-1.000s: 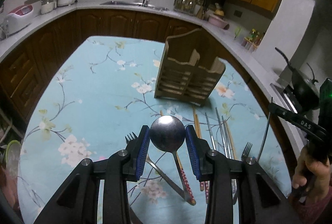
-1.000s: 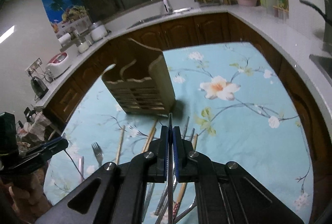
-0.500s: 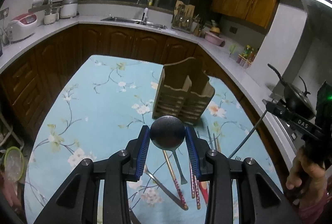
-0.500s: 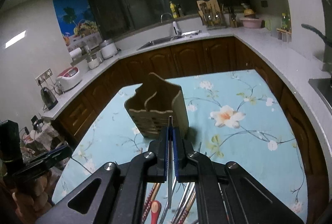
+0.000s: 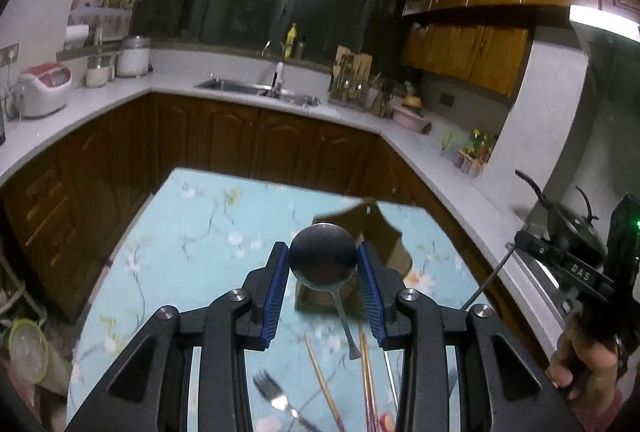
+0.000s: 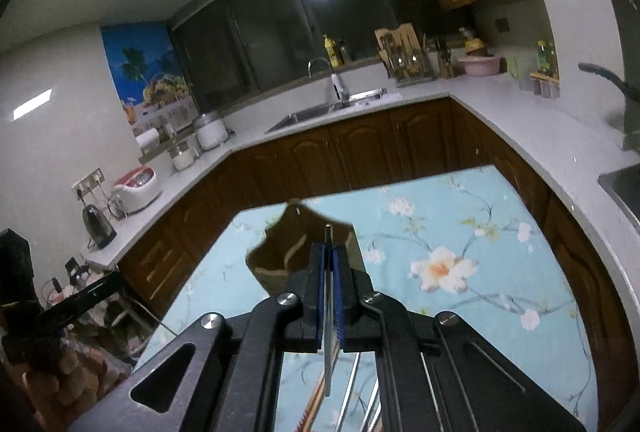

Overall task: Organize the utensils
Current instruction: 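Lift the spoon with the left tool and carry it toward the wooden holder, then lower the spoon into the wooden holder and open the left tool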

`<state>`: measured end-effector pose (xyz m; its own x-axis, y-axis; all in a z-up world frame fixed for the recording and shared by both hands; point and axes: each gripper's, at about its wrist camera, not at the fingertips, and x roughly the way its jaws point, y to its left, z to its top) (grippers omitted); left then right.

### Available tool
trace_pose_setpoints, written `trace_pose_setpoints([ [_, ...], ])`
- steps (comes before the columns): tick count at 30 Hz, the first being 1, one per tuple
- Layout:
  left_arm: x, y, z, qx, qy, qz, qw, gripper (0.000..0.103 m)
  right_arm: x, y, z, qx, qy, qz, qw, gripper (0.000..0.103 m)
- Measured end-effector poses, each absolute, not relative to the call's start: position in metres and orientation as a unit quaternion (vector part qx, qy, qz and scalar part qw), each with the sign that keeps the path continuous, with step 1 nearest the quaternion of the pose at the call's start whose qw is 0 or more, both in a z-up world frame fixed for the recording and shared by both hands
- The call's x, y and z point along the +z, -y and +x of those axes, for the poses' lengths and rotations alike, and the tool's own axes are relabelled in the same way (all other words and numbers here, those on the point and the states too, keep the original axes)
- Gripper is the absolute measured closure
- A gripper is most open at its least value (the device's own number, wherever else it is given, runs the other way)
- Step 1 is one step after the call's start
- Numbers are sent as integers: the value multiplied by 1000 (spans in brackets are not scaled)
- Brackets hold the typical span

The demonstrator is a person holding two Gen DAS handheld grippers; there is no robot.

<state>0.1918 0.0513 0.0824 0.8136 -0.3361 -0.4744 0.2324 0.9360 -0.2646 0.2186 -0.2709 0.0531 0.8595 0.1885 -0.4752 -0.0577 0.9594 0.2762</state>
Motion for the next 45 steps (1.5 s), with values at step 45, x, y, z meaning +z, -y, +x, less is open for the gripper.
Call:
trace_pose_setpoints([
  [45,-14,29,421,-118,-319,-87,936,68,-12,268,351,49,-265,162,949,98],
])
